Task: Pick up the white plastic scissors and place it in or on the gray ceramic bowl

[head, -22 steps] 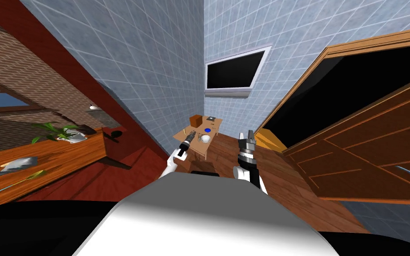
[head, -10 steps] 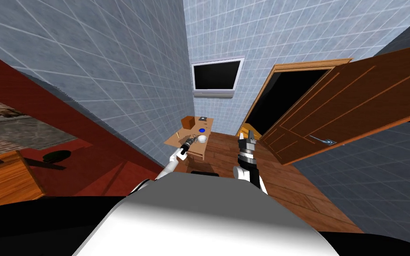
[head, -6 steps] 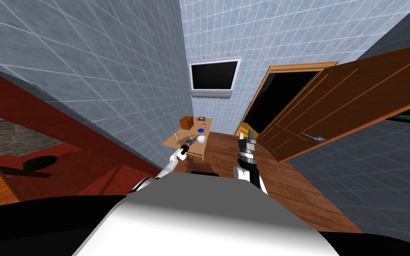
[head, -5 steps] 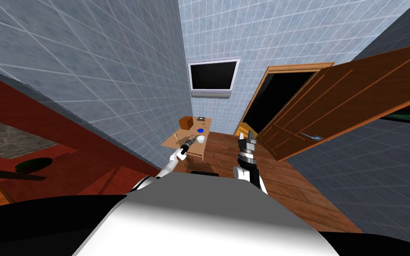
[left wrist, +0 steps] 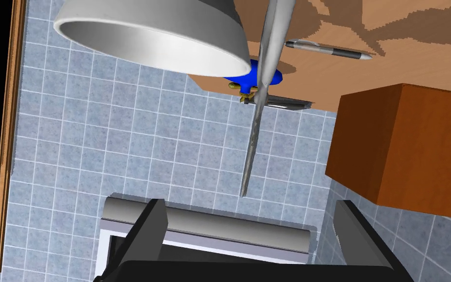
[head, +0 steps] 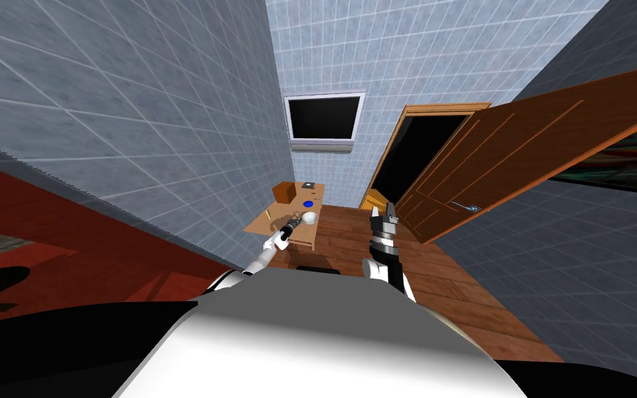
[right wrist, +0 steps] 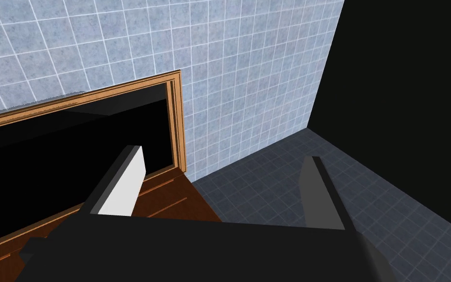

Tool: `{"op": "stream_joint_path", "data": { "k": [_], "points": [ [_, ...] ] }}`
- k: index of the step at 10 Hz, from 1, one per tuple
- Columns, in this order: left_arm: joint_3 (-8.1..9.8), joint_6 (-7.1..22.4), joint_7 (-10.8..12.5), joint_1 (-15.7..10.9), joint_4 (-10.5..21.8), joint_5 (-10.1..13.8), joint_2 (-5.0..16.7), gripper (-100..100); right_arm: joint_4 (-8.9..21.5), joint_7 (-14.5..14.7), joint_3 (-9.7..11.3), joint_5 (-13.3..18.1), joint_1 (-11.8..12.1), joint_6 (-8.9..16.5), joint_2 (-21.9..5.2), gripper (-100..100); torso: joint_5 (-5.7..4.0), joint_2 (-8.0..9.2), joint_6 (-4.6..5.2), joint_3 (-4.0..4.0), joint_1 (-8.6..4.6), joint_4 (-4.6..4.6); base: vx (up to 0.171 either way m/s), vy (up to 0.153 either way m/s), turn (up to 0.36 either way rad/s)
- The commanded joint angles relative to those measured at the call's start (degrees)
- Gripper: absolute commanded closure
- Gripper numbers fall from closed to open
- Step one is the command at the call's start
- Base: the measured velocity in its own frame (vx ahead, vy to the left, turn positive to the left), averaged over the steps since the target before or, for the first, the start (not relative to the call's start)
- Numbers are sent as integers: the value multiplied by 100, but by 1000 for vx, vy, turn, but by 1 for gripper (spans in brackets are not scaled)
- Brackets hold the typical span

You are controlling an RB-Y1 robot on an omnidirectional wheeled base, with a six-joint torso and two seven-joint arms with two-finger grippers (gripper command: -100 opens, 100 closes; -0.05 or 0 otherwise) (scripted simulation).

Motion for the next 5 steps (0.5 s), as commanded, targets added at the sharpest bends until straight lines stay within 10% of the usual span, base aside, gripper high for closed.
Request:
{"op": "stream_joint_path", "data": {
  "k": [1, 5],
  "points": [
    [44, -45, -132, -90, 286, -83, -3, -100, 0, 0, 0, 0, 0, 0, 0, 0, 0, 0, 0, 0, 0, 0, 27, 7, -149],
    [45, -59, -373, -275, 919, -225, 82, -100, 0, 0, 0, 0, 1, 0, 0, 0, 1, -26, 2, -14, 4, -5, 78, 22, -140]
  ]
}}
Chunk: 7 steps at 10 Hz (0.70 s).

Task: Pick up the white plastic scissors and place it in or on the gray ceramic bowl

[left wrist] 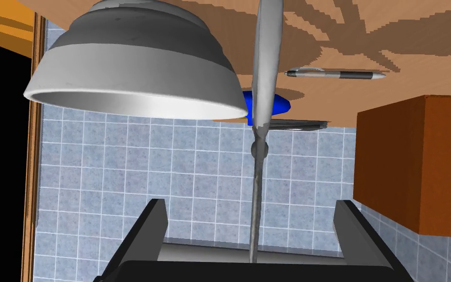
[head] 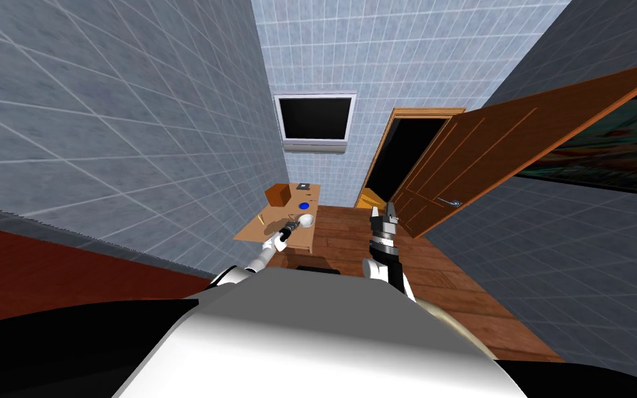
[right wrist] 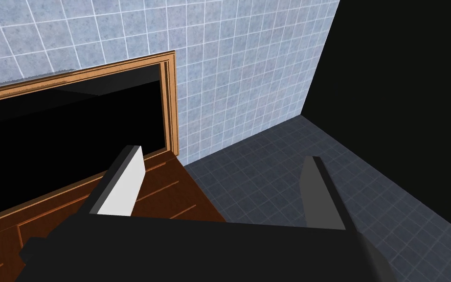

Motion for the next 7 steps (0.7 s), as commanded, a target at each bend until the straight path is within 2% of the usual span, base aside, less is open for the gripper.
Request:
{"op": "stream_joint_path", "data": {
  "k": [1, 3, 4, 5, 6, 7],
  "points": [
    [-51, 10, -35, -68, 204, -16, 74, -100, 0, 0, 0, 0, 0, 0, 0, 0, 0, 0, 0, 0, 0, 0, 44, 4, -74],
    [-48, -13, -155, -146, 504, -81, 118, -100, 0, 0, 0, 0, 0, 0, 0, 0, -1, 5, 2, 4, -6, 2, 65, -2, -103],
    [36, -65, -158, -139, 479, -87, 62, -100, 0, 0, 0, 0, 0, 0, 0, 0, -2, 1, 2, 1, -8, 1, 32, -1, -15],
    [41, -74, -179, -145, 501, -92, 61, 0, 0, 0, 0, 0, 0, 0, 0, 0, -2, 12, 0, 7, -8, 3, 6, 0, 3],
    [41, -73, -177, -144, 498, -92, 61, -100, 0, 0, 0, 0, -1, 0, 0, 0, -2, 21, 0, 12, -8, 5, 0, 0, 0],
    [41, -73, -177, -145, 499, -92, 61, 100, 0, 0, 0, 0, -1, 0, 0, 0, -2, 25, 0, 15, -8, 6, 0, 0, 0]
  ]
}}
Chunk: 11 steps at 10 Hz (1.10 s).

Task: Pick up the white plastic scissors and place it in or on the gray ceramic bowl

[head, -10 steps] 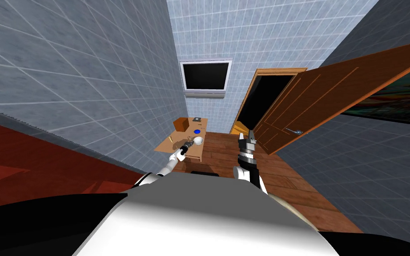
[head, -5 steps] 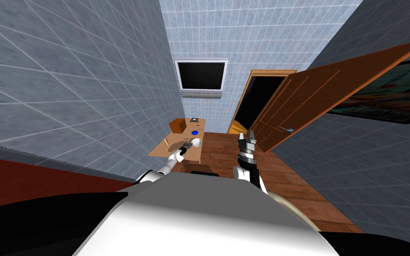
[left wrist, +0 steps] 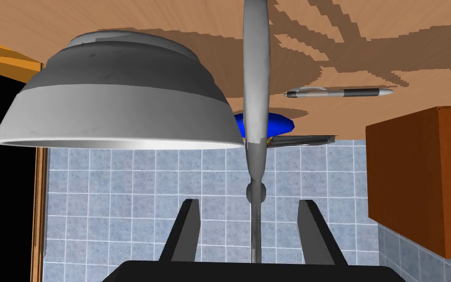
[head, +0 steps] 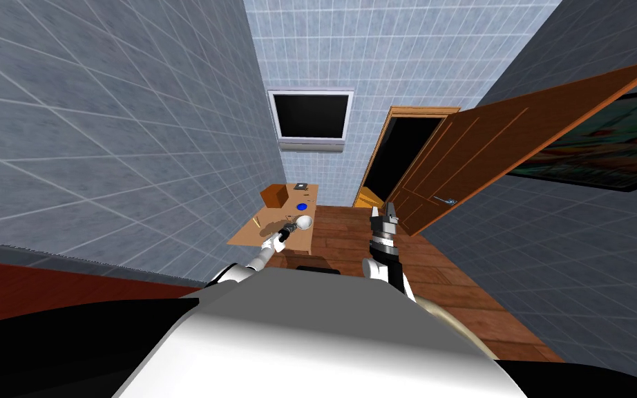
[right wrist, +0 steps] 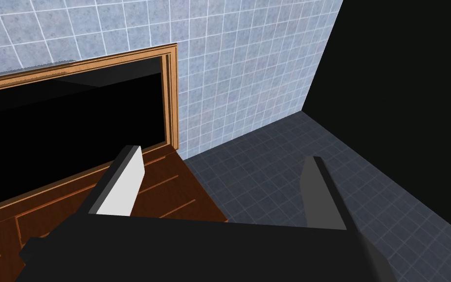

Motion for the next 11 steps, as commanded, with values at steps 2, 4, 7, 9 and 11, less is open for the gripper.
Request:
{"op": "stream_joint_path", "data": {
  "k": [2, 4, 7, 9, 11],
  "points": [
    [3, 2, 0, 0, 0, 0, 4, 100, 0, 0, 0, 0, 0, 0, 0, 0, 3, 0, 4, -1, -1, -1, 0, 0, 0],
    [1, 1, -1, 0, -1, 0, 3, 100, 0, 0, 0, 0, 0, 0, 0, 0, 4, -5, 3, -4, 2, -3, 0, 0, 0],
    [1, 0, -1, 0, -1, -1, 2, 0, 0, 0, 0, 0, 0, 0, 0, 0, 4, -6, 3, -5, 2, -3, 0, 0, 0],
    [35, -252, 108, -24, 3, 74, 48, 100, 0, 0, 0, 0, 0, 0, 0, 0, 3, 1, 3, 0, 1, 0, -34, 1, 1],
    [73, -403, 146, -35, 2, 110, 76, 100, 0, 0, 0, 0, 0, 0, 0, 0, 4, 14, 7, 10, -2, 8, -26, 3, 9]
  ]
}}
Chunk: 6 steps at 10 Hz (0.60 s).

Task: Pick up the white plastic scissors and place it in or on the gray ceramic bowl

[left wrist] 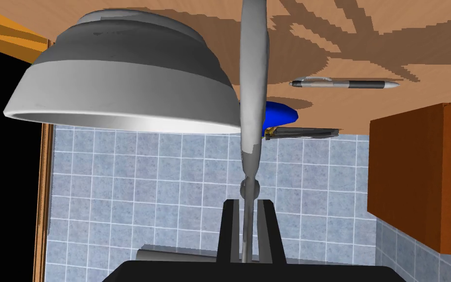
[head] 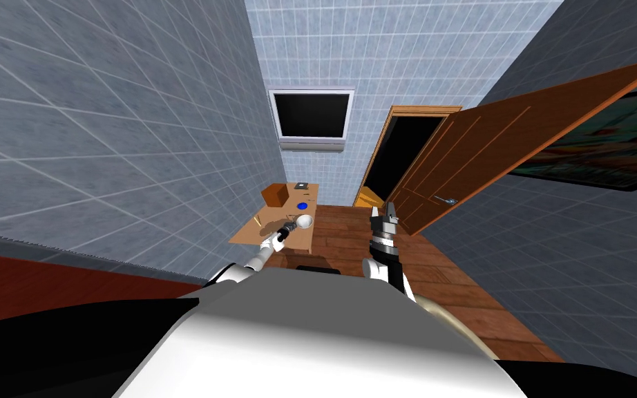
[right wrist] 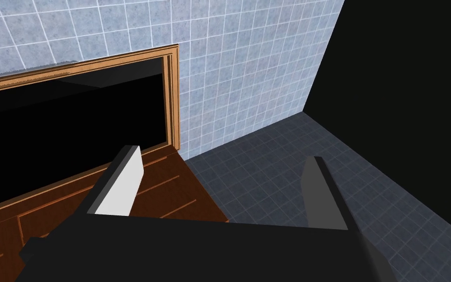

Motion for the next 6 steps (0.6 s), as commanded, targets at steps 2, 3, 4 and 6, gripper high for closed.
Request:
{"op": "stream_joint_path", "data": {
  "k": [2, 3, 4, 6],
  "points": [
    [128, -254, -18, -58, 53, 27, 7, 100, 0, 0, 0, 0, 0, 0, 0, 0, 1, -4, 1, -1, 1, 1, -2, 3, 23],
    [164, -329, -26, -68, 44, 38, 18, 100, 0, 0, 0, 0, 0, 0, 0, 0, 2, -5, 1, -2, 2, 0, -2, 2, 37],
    [202, -401, -43, -77, 34, 46, 24, 100, 0, 0, 0, 0, 0, 0, 0, 0, 3, -5, 1, -1, 2, 2, -8, -4, 45],
    [287, -540, -103, -91, 11, 54, 25, 100, 0, 0, 0, 0, 0, 0, 0, 0, 4, 2, 2, 3, -3, 3, -18, -22, 54]
  ]
}}
